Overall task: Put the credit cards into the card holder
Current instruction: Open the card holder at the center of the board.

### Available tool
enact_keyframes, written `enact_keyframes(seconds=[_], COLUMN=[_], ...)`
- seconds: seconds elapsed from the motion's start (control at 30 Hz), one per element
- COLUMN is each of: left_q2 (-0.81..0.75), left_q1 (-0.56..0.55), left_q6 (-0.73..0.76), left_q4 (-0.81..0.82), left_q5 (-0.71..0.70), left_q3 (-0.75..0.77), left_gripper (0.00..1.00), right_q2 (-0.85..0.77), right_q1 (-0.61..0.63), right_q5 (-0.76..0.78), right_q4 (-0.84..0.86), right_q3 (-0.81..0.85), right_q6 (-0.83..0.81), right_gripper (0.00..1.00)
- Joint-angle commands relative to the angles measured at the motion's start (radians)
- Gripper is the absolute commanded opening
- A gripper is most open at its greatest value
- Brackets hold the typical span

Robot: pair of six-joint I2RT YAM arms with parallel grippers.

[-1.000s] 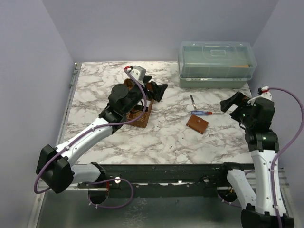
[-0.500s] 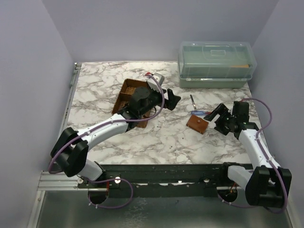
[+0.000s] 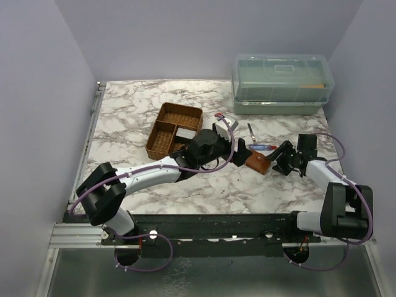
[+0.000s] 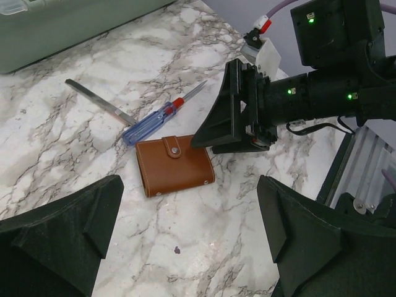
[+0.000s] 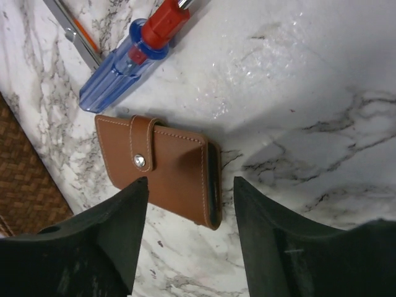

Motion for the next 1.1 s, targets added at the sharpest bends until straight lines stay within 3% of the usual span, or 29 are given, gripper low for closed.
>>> enact_keyframes(seconds=[0.0,0.13,0.33,0.47,0.73,1.07], left_q2=[0.025,0.049,0.092,0.135,0.265,0.388], left_q1=[-0.004,-0.003,-0.001,0.045,0.223,0.196], left_q6=[-0.019,-0.027,-0.080,-0.230,-0.630,-0.844], left_q4=[-0.002,-0.020,-0.087,-0.112,-0.160,-0.202], left_q5=[-0.051,-0.061,-0.079,-0.044,0.240,0.254], left_q3=[0.031,0.046,0.090,0.106,0.075,0.065], left_gripper=[0.99,0.99,0.99,0.99,0.98,0.94], right_q2=[0.070,0.097,0.144,0.159,0.104,0.049], right_q1=[-0.007,-0.006,-0.005,0.002,0.005,0.003], right_q5=[-0.055,-0.115,-0.261,-0.344,-0.430,-0.505], right_q4=[0.108,0.147,0.313,0.404,0.501,0.728], right_q3=[0.000,-0.015,-0.096,-0.144,-0.206,-0.321], right_q6=[-0.029,-0.045,0.023,0.078,0.186,0.399], right_gripper=[0.54,0.34,0.18,0.12,0.01,0.00])
